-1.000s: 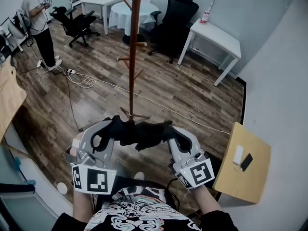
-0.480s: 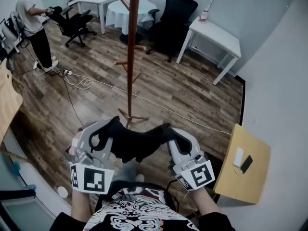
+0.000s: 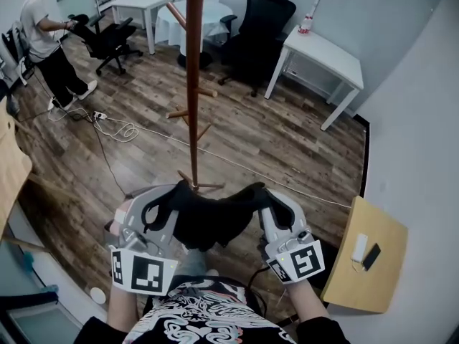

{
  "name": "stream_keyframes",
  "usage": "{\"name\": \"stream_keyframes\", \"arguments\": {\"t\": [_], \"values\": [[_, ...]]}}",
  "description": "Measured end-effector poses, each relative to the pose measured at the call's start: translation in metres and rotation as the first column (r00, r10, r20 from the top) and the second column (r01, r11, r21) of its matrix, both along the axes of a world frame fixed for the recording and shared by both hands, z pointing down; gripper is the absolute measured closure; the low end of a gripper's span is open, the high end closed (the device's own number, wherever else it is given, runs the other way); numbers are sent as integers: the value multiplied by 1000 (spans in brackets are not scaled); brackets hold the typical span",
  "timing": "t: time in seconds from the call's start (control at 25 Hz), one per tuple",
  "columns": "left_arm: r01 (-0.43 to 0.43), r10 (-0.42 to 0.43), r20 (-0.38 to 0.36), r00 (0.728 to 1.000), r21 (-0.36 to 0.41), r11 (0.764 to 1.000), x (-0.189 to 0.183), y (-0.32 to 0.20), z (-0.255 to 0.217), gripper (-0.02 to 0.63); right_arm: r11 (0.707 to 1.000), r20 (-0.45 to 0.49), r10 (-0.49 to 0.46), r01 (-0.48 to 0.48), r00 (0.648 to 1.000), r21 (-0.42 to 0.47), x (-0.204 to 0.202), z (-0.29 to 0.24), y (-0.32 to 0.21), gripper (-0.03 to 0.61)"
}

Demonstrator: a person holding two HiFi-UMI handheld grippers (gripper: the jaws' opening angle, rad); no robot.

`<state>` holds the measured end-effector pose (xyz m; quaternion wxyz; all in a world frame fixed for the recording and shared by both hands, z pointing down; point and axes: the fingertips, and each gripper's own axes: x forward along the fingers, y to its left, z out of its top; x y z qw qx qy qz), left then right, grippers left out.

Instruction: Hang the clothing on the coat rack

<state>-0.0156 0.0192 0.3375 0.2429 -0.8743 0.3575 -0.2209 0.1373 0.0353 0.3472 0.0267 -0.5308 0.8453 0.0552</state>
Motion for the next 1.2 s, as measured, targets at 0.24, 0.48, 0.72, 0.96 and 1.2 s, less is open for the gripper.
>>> {"name": "stream_keyframes", "arguments": {"t": [0.24, 0.48, 0.72, 0.96, 1.2], "values": [[-23, 23, -3, 1000, -2, 1000, 0, -46, -3, 607, 1000, 17, 23, -23, 1000, 19, 1, -7, -48, 575], [-53, 53, -7, 999, -2, 999, 0, -83, -4, 607, 997, 20, 62, -63, 998, 34, 1, -11, -89, 575], [-91, 91, -16, 996, 29, 995, -7, -109, -8, 607, 995, 48, 88, -90, 995, 49, -6, -12, -119, 575], [-125, 127, -33, 991, 60, 990, -16, -131, -18, 607, 992, 57, 118, -121, 991, 37, -16, -14, -145, 575], [-134, 139, -71, 988, 67, 989, -16, -142, -30, 607, 990, 82, 131, -134, 988, 34, -17, -25, -157, 575]]}}
